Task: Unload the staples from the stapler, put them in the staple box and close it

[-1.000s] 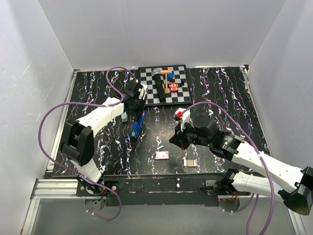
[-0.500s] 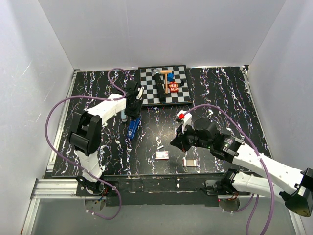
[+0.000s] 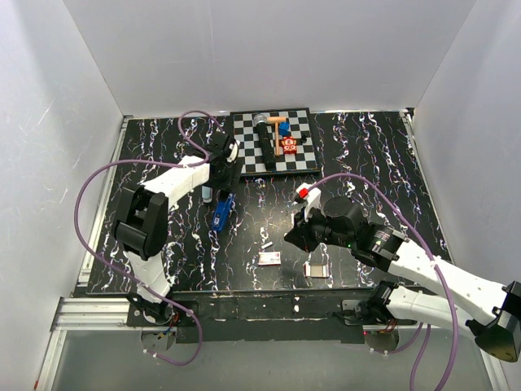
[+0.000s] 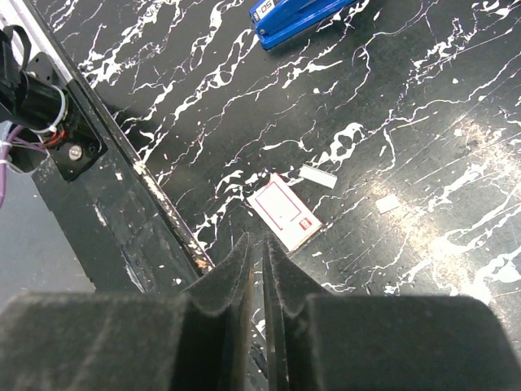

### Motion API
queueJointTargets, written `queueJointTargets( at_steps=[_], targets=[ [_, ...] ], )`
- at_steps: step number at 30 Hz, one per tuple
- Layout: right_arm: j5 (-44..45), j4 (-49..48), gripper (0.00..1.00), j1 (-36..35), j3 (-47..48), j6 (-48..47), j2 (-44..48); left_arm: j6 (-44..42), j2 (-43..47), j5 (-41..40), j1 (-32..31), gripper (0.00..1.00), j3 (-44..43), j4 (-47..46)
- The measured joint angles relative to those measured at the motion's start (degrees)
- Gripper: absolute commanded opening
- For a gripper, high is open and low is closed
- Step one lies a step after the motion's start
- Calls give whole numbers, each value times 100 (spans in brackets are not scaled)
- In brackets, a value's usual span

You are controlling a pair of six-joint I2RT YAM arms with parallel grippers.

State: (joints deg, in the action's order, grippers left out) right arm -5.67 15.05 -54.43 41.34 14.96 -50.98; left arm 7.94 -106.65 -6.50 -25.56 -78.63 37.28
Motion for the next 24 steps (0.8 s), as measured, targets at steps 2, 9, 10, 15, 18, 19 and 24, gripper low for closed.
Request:
queueJointTargets(
  at_steps=[2, 9, 10, 15, 18, 19, 24],
  targets=[
    [7, 24, 28, 0, 0, -4, 0, -2, 181, 2, 0, 60, 0, 2],
    [39, 186, 42, 0, 22, -26, -120, 24, 1333, 192, 0, 61, -9, -2],
    [37, 219, 43, 0, 46, -31, -184, 31, 1515, 247, 0, 61, -9, -4],
    [66, 446, 50, 0, 205, -85, -520, 61, 2485, 614, 0, 63, 146, -138],
    [155, 595, 53, 0, 339, -166, -715, 81, 3029, 887, 0, 63, 442, -219],
    [199, 627, 54, 0, 378, -173, -772, 87, 3176, 970, 0, 63, 540, -219],
    [581, 968, 54, 0, 614, -238, -1060, 153, 3668, 1377, 0, 63, 1014, -254]
  ],
)
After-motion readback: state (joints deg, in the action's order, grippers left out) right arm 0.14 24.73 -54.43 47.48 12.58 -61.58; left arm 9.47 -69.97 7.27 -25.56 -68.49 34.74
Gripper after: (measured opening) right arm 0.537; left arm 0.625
